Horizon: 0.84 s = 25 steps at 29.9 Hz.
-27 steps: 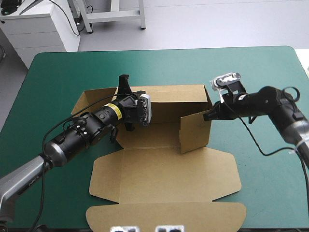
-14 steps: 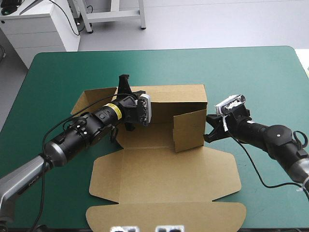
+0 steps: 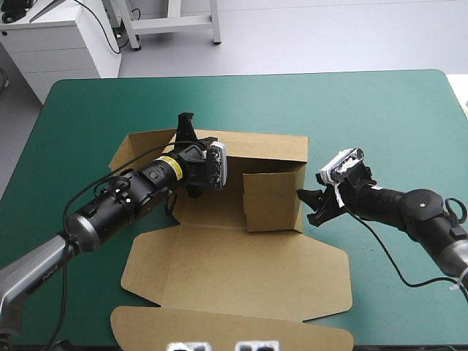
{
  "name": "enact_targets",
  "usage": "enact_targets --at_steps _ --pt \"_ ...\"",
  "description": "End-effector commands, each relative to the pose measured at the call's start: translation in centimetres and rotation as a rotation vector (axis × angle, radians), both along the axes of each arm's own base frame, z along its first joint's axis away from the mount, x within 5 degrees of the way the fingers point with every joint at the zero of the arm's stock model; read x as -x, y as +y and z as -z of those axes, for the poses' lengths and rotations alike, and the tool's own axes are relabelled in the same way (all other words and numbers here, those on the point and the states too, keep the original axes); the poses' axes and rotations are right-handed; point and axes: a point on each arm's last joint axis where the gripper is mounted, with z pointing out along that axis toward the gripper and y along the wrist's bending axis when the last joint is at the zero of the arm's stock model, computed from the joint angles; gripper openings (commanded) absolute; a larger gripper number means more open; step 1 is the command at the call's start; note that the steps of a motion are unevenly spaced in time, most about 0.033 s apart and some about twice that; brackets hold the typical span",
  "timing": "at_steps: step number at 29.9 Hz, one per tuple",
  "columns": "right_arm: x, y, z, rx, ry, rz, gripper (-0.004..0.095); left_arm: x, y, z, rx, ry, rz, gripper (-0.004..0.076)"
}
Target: Fold the box
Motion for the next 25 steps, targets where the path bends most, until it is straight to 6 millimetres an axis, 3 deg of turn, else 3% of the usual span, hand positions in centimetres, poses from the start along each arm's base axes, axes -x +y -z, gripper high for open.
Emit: enact_targets --at_steps 1,15,25 --pt "0.5 0.3 -1.5 -0.042 -0.03 -0.039 0.0585 0.4 0.1 -1.8 0.066 -0.038 -0.004 -0.0008" --pt "1.8 0.8 -1.7 -0.087 0.053 -0.114 0.0585 0.4 0.2 -1.8 0.05 -0.049 0.001 -0.0008" --pt "0.6 0.1 -2.0 -0.109 -0.002 0.046 0.0586 0.3 0.2 -1.9 0.087 0.015 -0.041 -0.0009"
